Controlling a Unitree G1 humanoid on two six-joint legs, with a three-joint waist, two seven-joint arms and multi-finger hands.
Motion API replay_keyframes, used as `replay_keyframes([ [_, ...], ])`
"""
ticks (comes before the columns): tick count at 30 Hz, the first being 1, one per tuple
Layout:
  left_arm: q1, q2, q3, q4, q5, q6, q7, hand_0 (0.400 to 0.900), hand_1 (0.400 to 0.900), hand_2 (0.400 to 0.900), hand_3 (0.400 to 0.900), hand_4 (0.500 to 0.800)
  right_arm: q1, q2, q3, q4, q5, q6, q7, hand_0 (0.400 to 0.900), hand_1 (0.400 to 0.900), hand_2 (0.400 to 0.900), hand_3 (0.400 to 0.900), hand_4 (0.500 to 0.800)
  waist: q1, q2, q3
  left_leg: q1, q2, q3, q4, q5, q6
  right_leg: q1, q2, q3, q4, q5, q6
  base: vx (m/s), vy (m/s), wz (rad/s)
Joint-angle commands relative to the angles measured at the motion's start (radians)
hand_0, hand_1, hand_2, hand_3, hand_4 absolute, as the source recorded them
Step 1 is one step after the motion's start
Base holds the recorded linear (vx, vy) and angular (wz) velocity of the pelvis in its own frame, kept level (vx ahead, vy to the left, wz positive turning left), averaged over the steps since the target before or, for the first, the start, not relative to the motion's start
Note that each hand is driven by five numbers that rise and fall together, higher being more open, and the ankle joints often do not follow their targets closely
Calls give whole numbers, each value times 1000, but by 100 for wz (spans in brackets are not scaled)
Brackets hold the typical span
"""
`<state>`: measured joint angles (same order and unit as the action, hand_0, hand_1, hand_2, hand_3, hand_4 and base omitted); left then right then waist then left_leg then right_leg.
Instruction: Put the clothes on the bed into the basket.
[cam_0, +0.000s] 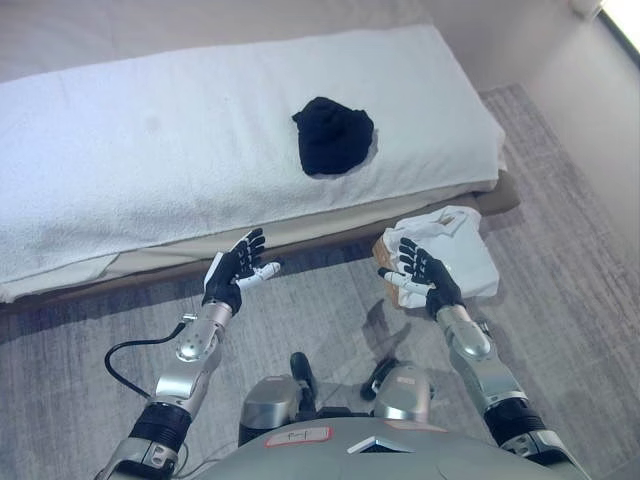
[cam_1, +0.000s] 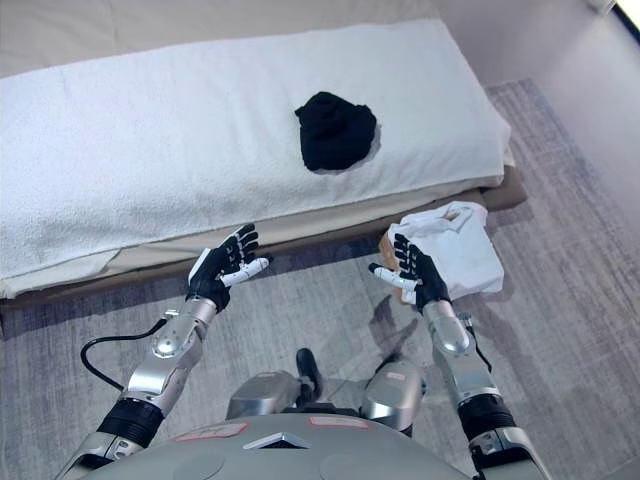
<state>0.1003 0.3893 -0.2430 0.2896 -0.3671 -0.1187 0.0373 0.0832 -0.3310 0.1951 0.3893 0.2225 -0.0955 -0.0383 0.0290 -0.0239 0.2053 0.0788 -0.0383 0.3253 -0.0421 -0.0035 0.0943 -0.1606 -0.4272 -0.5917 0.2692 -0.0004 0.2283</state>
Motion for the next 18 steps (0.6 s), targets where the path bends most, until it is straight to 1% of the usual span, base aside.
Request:
replay_keyframes([
  [1, -59, 7, 24, -88, 40, -100, 12, 900, 900, 900, 900, 800, -68, -6, -82, -85, 9, -78, -58, 900, 900, 900, 900, 800, -8, -49, 0, -7, 55, -32, -45, -51, -107, 11, 41, 42, -344, 324, 28, 239, -231, 16],
  [3, -77, 11, 39, -83, 55, -105, 22, 900, 900, 900, 900, 800, -68, -2, -94, -97, 2, -77, -75, 900, 900, 900, 900, 800, -10, -55, 12, 9, 69, -27, -45, -58, -126, -32, 28, 50, -353, 366, 33, 291, -184, 30],
  [4, -90, 10, 37, -78, 55, -105, 21, 900, 900, 900, 900, 800, -63, -1, -103, -109, 7, -77, -79, 900, 900, 900, 900, 800, -8, -61, 10, 15, 66, -36, -45, -76, -135, -20, 29, 44, -357, 326, 33, 356, -180, 58],
  [5, -107, 8, 26, -79, 53, -108, 22, 900, 900, 900, 900, 800, -58, 3, -112, -113, 13, -82, -82, 900, 900, 900, 900, 800, -11, -69, 10, 21, 62, -48, -45, -94, -138, -9, 29, 42, -357, 339, 33, 373, -218, 64],
  [6, -117, 4, 23, -80, 53, -110, 22, 900, 900, 900, 900, 800, -56, -1, -122, -114, 15, -84, -81, 900, 900, 900, 900, 800, -13, -69, 3, 31, 70, -52, -45, -103, -148, 5, 34, 12, -357, 343, 33, 436, -307, 69],
  [7, -122, -3, 20, -76, 52, -107, 18, 900, 900, 900, 900, 800, -61, -4, -132, -96, 21, -85, -80, 900, 900, 900, 900, 800, -17, -68, -17, 53, 92, -50, -45, -118, -158, 26, 52, -20, -357, 335, 32, 565, -395, 83],
  [8, -132, -4, 16, -70, 49, -106, 19, 900, 900, 900, 900, 800, -63, -8, -141, -83, 31, -88, -84, 900, 900, 900, 900, 800, -36, -62, -44, 88, 128, -52, -45, -126, -169, 44, 88, -7, -357, 314, 22, 632, -384, 74],
  [9, -135, -12, 14, -64, 41, -105, 17, 900, 900, 900, 900, 800, -65, -15, -143, -83, 34, -88, -88, 900, 900, 900, 900, 800, -45, -50, -64, 111, 152, -47, -29, -130, -179, 64, 117, -4, -357, 284, 15, 616, -361, 48],
  [10, -134, -16, 14, -67, 33, -103, 10, 900, 900, 900, 900, 800, -68, -26, -143, -86, 37, -91, -84, 900, 900, 900, 900, 800, -45, -38, -73, 83, 181, -49, 108, -134, -192, 84, 141, -8, -357, 255, 1, 512, -338, -2],
  [11, -132, -18, 17, -74, 27, -104, 6, 900, 900, 900, 900, 800, -82, -40, -137, -89, 41, -101, -82, 900, 900, 900, 900, 800, -36, -26, -71, 32, 210, -50, 279, -116, -204, 105, 182, -1, -357, 217, -29, 379, -353, -26],
  [12, -134, -18, 19, -88, 16, -106, 5, 900, 900, 900, 900, 800, -93, -47, -131, -95, 44, -103, -81, 900, 900, 900, 900, 800, -24, -22, -58, -35, 223, -61, 443, -108, -212, 122, 208, 8, -357, 182, -57, 304, -382, -25],
  [13, -131, -19, 22, -93, 6, -108, 5, 900, 900, 900, 900, 800, -100, -54, -126, -93, 52, -107, -80, 900, 900, 900, 900, 800, -12, -20, -44, -106, 245, -59, 607, -87, -221, 144, 234, 5, -357, 145, -81, 255, -346, -24],
  [14, -122, -18, 28, -101, -9, -108, 2, 900, 900, 900, 900, 800, -106, -58, -121, -93, 55, -107, -74, 900, 900, 900, 900, 800, 3, -18, -35, -129, 262, -51, 677, -70, -230, 168, 258, -5, -357, 113, -102, 277, -331, -12],
  [15, -119, -17, 26, -111, -17, -107, 2, 900, 900, 900, 900, 800, -116, -64, -116, -88, 56, -108, -70, 900, 900, 900, 900, 800, 16, -19, -22, -152, 271, -44, 717, -54, -240, 184, 273, -10, -357, 84, -122, 260, -249, -6],
  [17, -122, -19, 23, -113, -24, -105, 5, 900, 900, 900, 900, 800, -127, -70, -118, -83, 56, -107, -79, 900, 900, 900, 900, 800, 28, -26, -8, -207, 265, -36, 668, -64, -239, 197, 279, -11, -357, 64, -126, 264, -156, 11],
  [18, -117, -22, 25, -119, -27, -105, 5, 900, 900, 900, 900, 800, -131, -71, -125, -76, 59, -110, -82, 900, 900, 900, 900, 800, 29, -29, -3, -231, 297, 10, 550, -63, -228, 206, 281, -21, -357, 58, -123, 235, -75, 12],
])
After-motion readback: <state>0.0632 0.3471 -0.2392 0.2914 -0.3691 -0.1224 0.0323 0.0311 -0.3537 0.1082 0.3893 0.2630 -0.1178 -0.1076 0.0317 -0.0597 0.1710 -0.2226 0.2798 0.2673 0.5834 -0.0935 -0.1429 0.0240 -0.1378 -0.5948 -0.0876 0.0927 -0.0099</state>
